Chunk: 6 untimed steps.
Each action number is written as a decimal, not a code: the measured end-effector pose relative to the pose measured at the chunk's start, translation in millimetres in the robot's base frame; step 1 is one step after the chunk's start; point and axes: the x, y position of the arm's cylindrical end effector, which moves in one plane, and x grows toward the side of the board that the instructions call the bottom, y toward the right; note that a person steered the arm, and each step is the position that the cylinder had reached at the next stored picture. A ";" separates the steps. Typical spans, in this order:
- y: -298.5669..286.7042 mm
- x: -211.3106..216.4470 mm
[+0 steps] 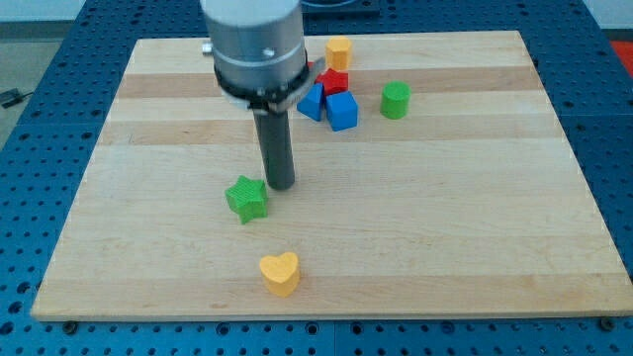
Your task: Move the green star to the top of the yellow heart
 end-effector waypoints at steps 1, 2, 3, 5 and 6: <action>-56.2 -9.8; -53.3 8.2; -26.9 31.4; -7.3 46.8; 21.1 5.7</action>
